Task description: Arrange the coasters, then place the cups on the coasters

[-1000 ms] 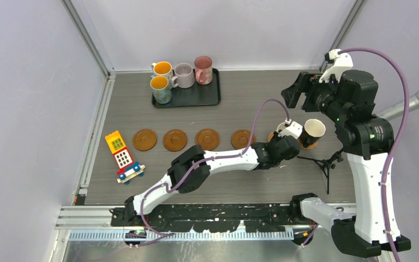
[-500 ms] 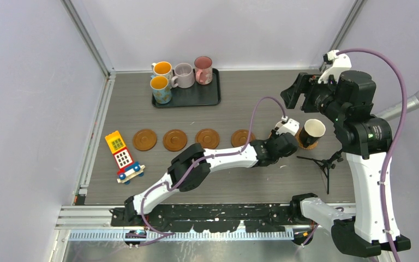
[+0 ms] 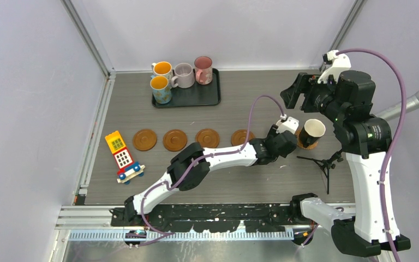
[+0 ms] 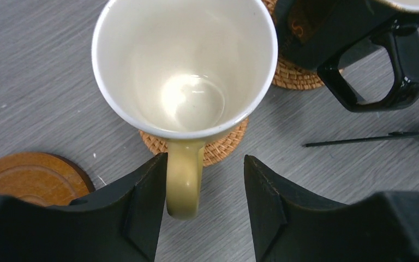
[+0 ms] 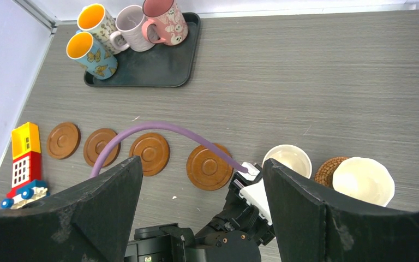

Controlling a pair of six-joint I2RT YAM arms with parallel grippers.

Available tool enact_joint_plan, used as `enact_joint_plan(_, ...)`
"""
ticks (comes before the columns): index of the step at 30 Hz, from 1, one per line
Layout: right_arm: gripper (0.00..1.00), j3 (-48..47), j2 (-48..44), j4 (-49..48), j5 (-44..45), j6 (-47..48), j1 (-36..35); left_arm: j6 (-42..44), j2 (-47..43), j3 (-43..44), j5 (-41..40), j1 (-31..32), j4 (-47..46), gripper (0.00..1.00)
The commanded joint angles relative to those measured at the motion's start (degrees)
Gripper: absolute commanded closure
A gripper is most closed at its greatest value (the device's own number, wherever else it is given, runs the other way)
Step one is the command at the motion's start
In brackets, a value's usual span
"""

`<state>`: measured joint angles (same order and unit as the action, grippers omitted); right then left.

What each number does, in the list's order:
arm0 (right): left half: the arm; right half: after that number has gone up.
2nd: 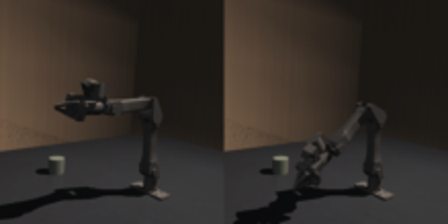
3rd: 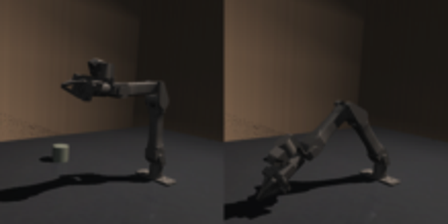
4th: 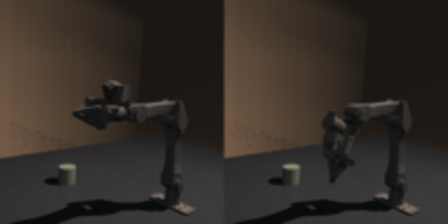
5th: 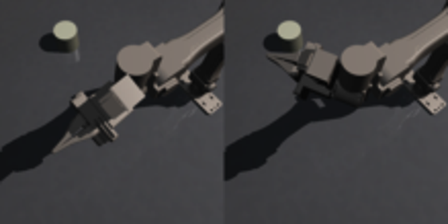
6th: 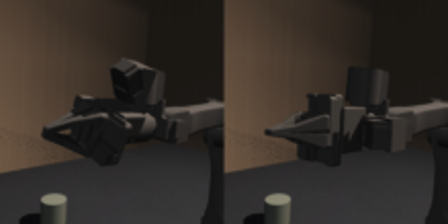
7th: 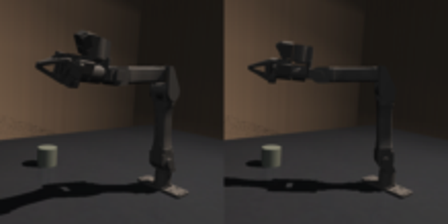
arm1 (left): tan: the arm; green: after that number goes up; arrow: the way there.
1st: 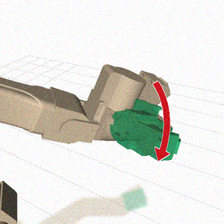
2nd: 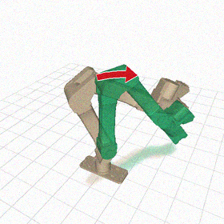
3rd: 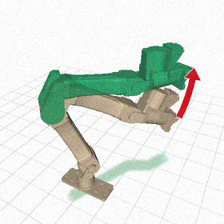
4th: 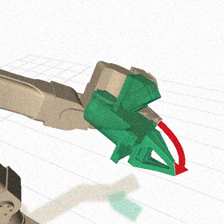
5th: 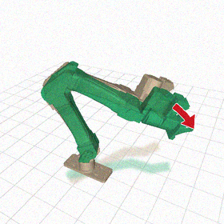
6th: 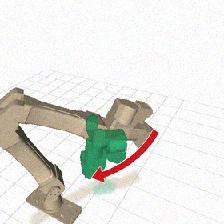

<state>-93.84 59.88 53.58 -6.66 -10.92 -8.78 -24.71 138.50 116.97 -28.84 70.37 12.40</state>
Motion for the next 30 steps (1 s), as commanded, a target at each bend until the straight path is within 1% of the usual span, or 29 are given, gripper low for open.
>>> enact_joint_plan(1, 0.15, 0.2, -0.9, -2.9, -0.5, -0.6, 0.3, -2.1, -5.2, -1.1, 1.9, -0.1, -2.2, 0.45)
enact_joint_plan(4, 0.15, 0.5, -1.0, -3.2, -1.0, -0.9, 0.3, -2.0, -6.7, -1.9, 2.6, 0.0, -2.1, 0.42)
enact_joint_plan(8, 0.15, 0.7, -0.8, -3.4, -1.7, -0.8, 0.3, 1.7, -11.4, -5.1, 2.9, -0.1, -2.6, 0.3)
enact_joint_plan(10, 0.15, 0.8, -0.5, -3.5, -1.9, -0.9, 0.3, 4.6, -16.0, -10.2, 3.6, -0.2, -5.3, 0.21)
enact_joint_plan(13, 0.15, 1.0, 0.5, -4.0, -2.3, -0.9, 0.3, 8.3, -25.1, -19.9, 7.3, -1.4, -8.6, 0.13)
enact_joint_plan(14, 0.15, 1.0, 0.9, -4.3, -2.4, -0.9, 0.3, 9.4, -28.2, -23.6, 8.6, -1.9, -9.0, 0.09)
enact_joint_plan(17, 0.15, 0.8, 2.6, -5.6, -2.6, -0.9, 0.3, 12.1, -37.2, -31.1, 13.2, -4.5, -8.0, 0.01)
enact_joint_plan(19, 0.15, 0.6, 3.8, -6.5, -2.9, -1.0, 0.3, 12.8, -42.5, -34.4, 18.7, -7.8, -5.3, 0.0)
enact_joint_plan(20, 0.15, 0.5, 4.4, -7.0, -3.1, -1.0, 0.3, 12.8, -44.6, -35.2, 22.7, -10.8, -3.0, 0.0)
enact_joint_plan(23, 0.15, 0.3, 6.4, -8.4, -4.0, -2.1, 0.3, 13.4, -49.5, -35.3, 31.3, -19.3, 5.0, 0.0)
enact_joint_plan(24, 0.15, 0.3, 7.1, -8.9, -4.3, -2.4, 0.3, 14.1, -50.8, -34.8, 32.5, -22.0, 7.7, 0.0)
enact_joint_plan(27, 0.15, 0.4, 8.7, -9.9, -4.9, -3.2, 0.2, 17.9, -52.2, -33.5, 36.5, -30.7, 14.5, 0.0)
enact_joint_plan(30, 0.15, 0.6, 10.4, -10.7, -5.3, -3.3, -0.1, 21.0, -52.8, -34.1, 43.5, -41.3, 16.5, 0.0)
